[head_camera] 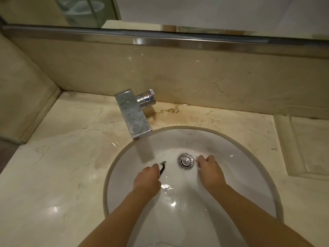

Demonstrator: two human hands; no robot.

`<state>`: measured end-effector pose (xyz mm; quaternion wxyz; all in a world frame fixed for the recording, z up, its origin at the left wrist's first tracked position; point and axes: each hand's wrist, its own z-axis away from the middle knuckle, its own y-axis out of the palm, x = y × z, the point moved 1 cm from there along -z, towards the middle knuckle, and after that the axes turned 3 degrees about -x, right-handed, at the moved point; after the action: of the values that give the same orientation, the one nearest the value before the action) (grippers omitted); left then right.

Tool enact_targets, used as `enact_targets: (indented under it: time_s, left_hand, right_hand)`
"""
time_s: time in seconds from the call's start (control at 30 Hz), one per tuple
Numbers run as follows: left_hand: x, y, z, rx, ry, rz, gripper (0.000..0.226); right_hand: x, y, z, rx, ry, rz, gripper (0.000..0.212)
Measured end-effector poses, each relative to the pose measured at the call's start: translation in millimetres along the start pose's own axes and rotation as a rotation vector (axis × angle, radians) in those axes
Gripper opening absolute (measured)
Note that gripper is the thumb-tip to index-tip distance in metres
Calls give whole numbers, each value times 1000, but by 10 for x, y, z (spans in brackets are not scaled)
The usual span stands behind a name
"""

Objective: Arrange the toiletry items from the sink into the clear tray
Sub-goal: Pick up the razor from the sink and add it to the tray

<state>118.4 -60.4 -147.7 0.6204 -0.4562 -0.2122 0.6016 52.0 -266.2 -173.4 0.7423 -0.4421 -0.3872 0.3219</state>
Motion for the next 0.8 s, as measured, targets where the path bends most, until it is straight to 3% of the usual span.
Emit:
enact_targets:
  time_s: [0.17,0.27,0.33,0.6,0.8]
  left_hand:
    - [-55,-152,142,69,-53,402,22]
    - [-141,-257,282,102,-41,577,22]
    - [-200,-317,401,121,-30,634,20]
    - [-343,-609,1010,113,-7,763,20]
    - [-431,-821,1555,177,208,655,37]
  right_hand:
    - [-20,-156,152,-60,235,-438,11]
    - [124,-310,322,-6,371,-872,15]
    - [239,-453,490,38,381,-1032,16]
    - [467,-945,1344,-9,271,-1228,23]
    - [484,-1126,1936,-32,191,-1231,20]
